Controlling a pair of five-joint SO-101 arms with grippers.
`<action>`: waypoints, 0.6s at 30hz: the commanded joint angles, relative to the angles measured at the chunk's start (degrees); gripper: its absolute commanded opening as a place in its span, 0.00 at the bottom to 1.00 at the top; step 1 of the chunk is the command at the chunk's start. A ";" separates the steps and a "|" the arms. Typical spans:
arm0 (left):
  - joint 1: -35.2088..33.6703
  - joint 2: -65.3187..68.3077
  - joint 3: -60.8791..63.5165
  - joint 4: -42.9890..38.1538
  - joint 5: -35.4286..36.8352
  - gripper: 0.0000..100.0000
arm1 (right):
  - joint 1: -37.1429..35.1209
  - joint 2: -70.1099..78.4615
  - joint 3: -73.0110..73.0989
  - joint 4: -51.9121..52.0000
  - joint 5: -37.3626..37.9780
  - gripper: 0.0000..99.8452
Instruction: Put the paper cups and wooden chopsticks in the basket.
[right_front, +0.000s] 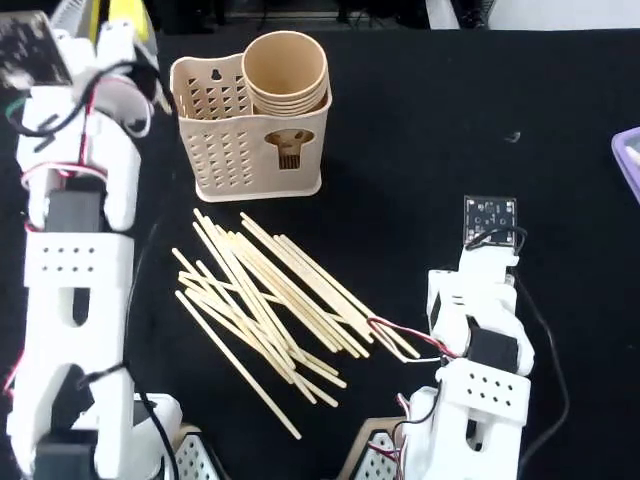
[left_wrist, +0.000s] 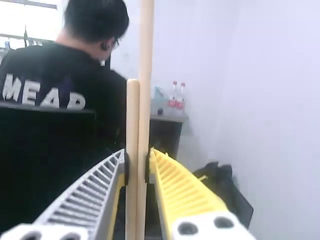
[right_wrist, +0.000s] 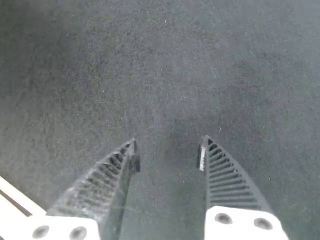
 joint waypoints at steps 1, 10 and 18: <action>1.01 3.60 -11.91 -1.14 0.70 0.03 | -0.70 -0.66 -0.48 -1.23 0.00 0.20; 6.29 14.68 -16.13 6.95 0.62 0.03 | -0.70 -0.66 -0.57 -1.23 0.00 0.20; 5.14 17.58 -8.48 7.21 0.70 0.03 | -0.70 -0.66 -0.48 -1.23 0.00 0.20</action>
